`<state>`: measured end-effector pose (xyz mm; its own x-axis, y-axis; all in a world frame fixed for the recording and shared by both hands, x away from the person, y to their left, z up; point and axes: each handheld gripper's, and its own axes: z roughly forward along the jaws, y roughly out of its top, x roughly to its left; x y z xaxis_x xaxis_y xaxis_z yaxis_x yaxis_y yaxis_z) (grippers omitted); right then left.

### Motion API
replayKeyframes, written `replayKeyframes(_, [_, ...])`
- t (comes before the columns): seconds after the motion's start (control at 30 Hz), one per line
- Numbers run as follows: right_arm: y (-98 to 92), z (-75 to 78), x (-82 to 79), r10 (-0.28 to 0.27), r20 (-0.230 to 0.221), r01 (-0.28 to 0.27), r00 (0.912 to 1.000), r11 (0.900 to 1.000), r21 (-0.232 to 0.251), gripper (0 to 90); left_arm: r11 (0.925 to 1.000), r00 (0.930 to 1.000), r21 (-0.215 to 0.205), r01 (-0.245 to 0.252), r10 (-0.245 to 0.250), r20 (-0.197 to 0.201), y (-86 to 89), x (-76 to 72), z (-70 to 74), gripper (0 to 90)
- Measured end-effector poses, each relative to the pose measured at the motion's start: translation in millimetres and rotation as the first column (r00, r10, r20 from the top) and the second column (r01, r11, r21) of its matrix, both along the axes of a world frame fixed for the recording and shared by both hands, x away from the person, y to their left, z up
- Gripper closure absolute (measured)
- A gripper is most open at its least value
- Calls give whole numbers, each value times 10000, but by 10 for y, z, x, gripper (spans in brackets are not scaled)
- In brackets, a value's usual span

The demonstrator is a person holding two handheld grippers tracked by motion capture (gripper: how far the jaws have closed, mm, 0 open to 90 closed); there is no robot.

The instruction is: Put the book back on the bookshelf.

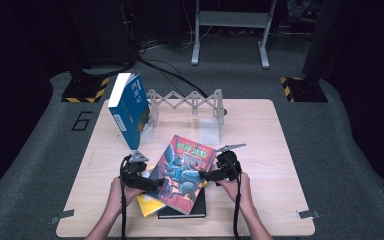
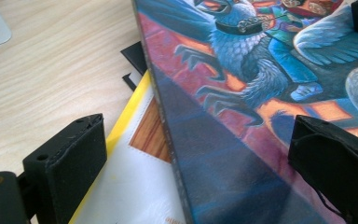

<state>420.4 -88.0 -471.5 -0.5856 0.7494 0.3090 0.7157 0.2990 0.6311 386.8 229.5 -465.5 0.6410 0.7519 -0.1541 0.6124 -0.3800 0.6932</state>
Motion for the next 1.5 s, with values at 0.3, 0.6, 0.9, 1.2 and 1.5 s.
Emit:
replayKeyframes(0.3, [25,-27,-18,195,-339,-194,9992,9998,50,33,9995,9995,31,321,-321,-69,-85,21,-15,21])
replayKeyframes(0.6, [94,1,45,429,-332,-428,9985,9991,41,84,9969,9969,-5,784,-784,-91,-150,-36,-2,58])
replayKeyframes(0.9, [126,17,93,428,-123,-429,9990,9991,-55,107,9974,9974,150,709,-711,134,-146,-100,0,52])
replayKeyframes(1.2, [163,20,211,568,-145,-568,9983,9984,-6,117,9965,9965,268,795,-802,245,-138,-172,25,51])
replayKeyframes(1.5, [264,32,418,1212,-240,-1216,9923,9924,-175,104,9973,9973,156,719,-721,108,-110,-247,31,47])
